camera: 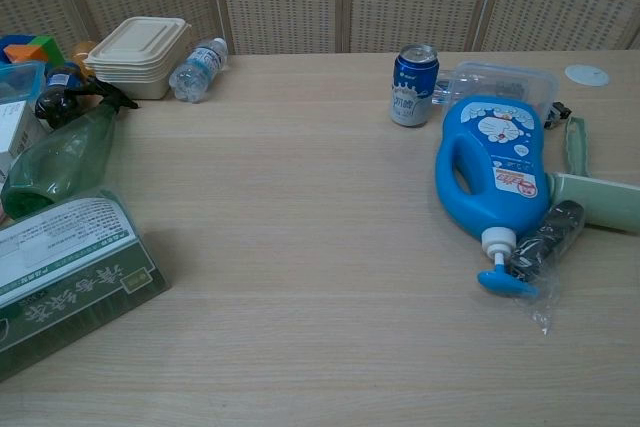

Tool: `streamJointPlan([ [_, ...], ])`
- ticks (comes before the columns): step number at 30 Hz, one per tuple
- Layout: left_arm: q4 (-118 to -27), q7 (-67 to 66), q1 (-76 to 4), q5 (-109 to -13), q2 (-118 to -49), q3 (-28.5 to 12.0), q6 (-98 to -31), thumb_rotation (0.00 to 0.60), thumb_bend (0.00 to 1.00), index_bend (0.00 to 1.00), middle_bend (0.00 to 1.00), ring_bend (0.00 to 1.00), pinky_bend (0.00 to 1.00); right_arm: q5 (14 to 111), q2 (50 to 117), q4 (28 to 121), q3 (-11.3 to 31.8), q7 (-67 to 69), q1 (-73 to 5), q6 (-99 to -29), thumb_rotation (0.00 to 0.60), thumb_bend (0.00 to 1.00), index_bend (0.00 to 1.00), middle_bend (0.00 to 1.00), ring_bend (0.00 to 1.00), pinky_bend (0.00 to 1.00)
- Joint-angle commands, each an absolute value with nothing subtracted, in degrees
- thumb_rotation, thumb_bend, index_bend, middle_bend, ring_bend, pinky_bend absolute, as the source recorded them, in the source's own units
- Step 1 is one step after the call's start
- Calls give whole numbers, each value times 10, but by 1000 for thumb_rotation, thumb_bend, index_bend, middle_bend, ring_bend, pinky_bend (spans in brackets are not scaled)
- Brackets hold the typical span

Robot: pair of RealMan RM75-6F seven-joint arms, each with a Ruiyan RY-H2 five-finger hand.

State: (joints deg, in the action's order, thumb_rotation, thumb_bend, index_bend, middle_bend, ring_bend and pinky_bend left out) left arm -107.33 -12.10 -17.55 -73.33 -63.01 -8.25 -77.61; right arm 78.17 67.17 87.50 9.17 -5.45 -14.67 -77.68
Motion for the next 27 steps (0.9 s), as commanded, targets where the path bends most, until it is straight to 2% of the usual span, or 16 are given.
streamJointPlan([
  [1,-1074,-119,-177,-732,-631,-82,-772,600,309,0,0,0,0,781,672,875,92,-53,-146,-777,538,320,0,0,0,0],
  [14,-1075,-116,-176,-743,-631,-85,-778,600,308,0,0,0,0,786,663,885,86,-46,-142,-776,537,320,0,0,0,0],
  [27,-1064,-104,-182,-744,-632,-86,-764,600,309,0,0,0,0,782,667,907,60,-93,-148,-734,535,320,0,0,0,0],
])
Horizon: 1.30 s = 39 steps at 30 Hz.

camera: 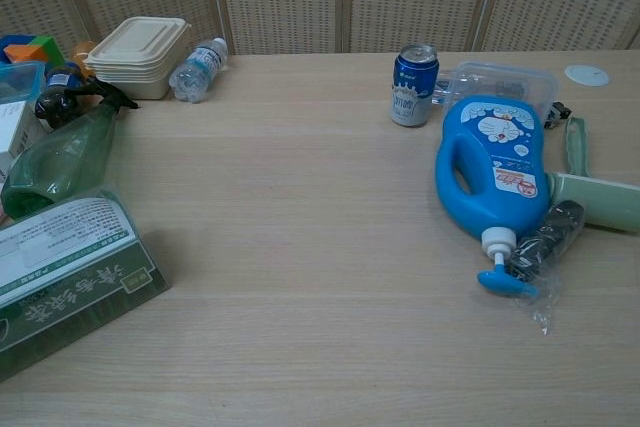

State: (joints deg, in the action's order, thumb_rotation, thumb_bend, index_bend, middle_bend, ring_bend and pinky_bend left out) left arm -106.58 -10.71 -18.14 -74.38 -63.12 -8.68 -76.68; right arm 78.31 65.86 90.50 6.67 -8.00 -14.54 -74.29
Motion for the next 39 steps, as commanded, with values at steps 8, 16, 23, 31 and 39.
streamJointPlan([
  [8,-1063,-98,-182,-754,-631,-84,-764,600,309,0,0,0,0,775,720,863,55,-102,-170,-695,535,315,0,0,0,0],
  [16,-1071,-96,-175,-763,-625,-80,-774,600,310,0,0,0,0,774,777,781,62,-77,-202,-656,535,251,0,0,0,0],
  [23,-1075,-93,-169,-765,-621,-77,-780,600,308,0,0,0,0,764,810,737,56,-72,-210,-633,536,232,0,0,0,0],
  [31,-1074,-89,-170,-770,-623,-77,-777,600,309,0,0,0,0,751,827,717,49,-78,-215,-608,537,216,0,0,0,0],
  [39,-1076,-84,-166,-774,-622,-76,-783,600,309,0,0,0,0,739,855,683,54,-73,-230,-581,540,217,0,0,0,0],
])
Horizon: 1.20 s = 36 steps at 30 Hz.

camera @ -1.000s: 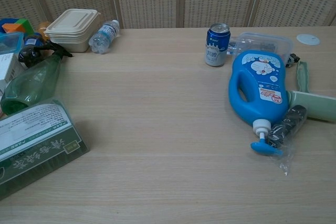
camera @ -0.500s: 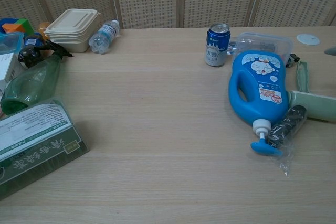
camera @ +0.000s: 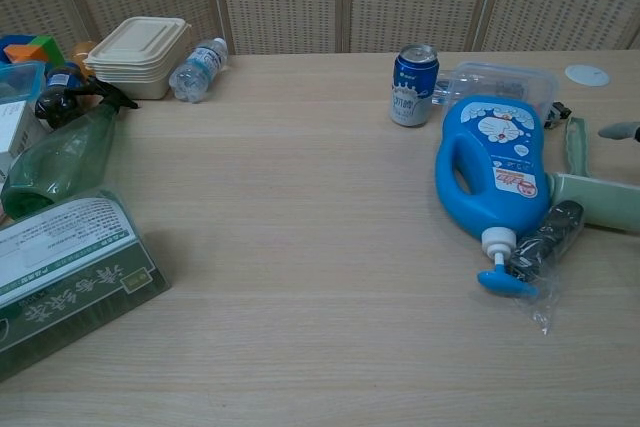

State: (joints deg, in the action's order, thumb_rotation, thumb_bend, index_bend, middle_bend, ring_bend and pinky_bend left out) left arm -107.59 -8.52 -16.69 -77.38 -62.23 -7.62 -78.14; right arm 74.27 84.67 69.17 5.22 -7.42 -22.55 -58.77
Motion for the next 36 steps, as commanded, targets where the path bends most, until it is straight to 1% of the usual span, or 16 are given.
streamJointPlan([
  [1,-1077,-84,-165,-774,-622,-76,-783,600,309,0,0,0,0,737,858,679,54,-72,-231,-578,540,216,0,0,0,0],
  [9,-1078,-75,-159,-778,-618,-74,-789,600,305,0,0,0,0,722,888,637,61,-62,-253,-538,538,215,0,0,0,0],
  [17,-1078,-68,-152,-779,-616,-73,-795,600,307,0,0,0,0,723,911,598,66,-46,-266,-527,539,203,0,0,0,0],
  [21,-1077,-65,-151,-778,-618,-72,-794,600,307,0,0,0,0,724,921,584,66,-37,-269,-524,593,195,6,0,0,0],
  [23,-1077,-64,-150,-779,-618,-72,-794,600,305,0,0,0,0,725,926,577,67,-35,-270,-525,600,192,55,0,0,0],
  [24,-1078,-63,-150,-779,-617,-72,-795,600,305,0,0,0,0,726,929,572,68,-33,-271,-526,600,188,96,16,0,0],
  [26,-1079,-60,-148,-781,-616,-72,-797,600,304,0,0,0,0,727,931,565,69,-29,-272,-529,600,174,177,83,12,0],
  [28,-1080,-57,-147,-782,-615,-72,-798,600,305,0,0,0,0,728,934,560,73,-26,-273,-534,600,157,268,176,78,0],
  [30,-1080,-55,-146,-783,-615,-72,-799,600,304,0,0,0,0,730,937,555,75,-24,-274,-540,600,142,358,266,182,10],
  [31,-1080,-53,-145,-783,-615,-72,-798,600,304,0,0,0,0,731,938,553,76,-23,-274,-542,600,139,390,299,217,25],
  [34,-1080,-51,-145,-782,-615,-72,-798,600,304,0,0,0,0,733,941,548,77,-18,-274,-549,600,137,459,379,315,117],
  [36,-1080,-50,-145,-782,-615,-72,-797,600,303,0,0,0,0,734,943,544,79,-15,-273,-554,600,137,488,416,372,168],
])
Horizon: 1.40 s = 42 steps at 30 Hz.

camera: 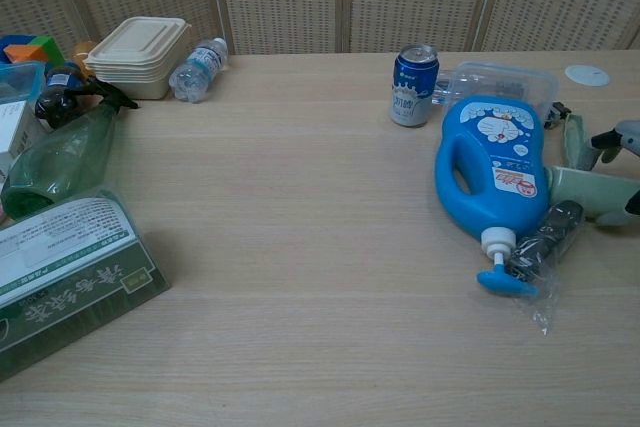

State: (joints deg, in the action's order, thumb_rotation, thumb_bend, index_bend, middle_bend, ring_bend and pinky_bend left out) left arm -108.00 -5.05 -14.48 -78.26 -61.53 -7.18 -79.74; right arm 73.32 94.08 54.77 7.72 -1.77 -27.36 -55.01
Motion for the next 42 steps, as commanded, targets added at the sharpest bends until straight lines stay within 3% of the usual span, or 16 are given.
streamJointPlan([
  [1,-1080,-49,-145,-783,-616,-72,-797,600,303,0,0,0,0,733,943,543,80,-14,-273,-554,600,137,496,427,391,188],
  [7,-1079,-48,-145,-782,-615,-72,-795,600,304,0,0,0,0,736,937,543,82,-11,-273,-561,600,140,532,473,453,272],
  [20,-1075,-47,-147,-784,-617,-74,-790,600,302,0,0,0,0,744,881,609,95,-36,-268,-603,600,148,545,491,489,288],
  [42,-1072,-41,-153,-789,-618,-80,-787,600,301,0,0,0,0,755,720,800,159,-108,-268,-708,600,146,546,496,517,306],
])
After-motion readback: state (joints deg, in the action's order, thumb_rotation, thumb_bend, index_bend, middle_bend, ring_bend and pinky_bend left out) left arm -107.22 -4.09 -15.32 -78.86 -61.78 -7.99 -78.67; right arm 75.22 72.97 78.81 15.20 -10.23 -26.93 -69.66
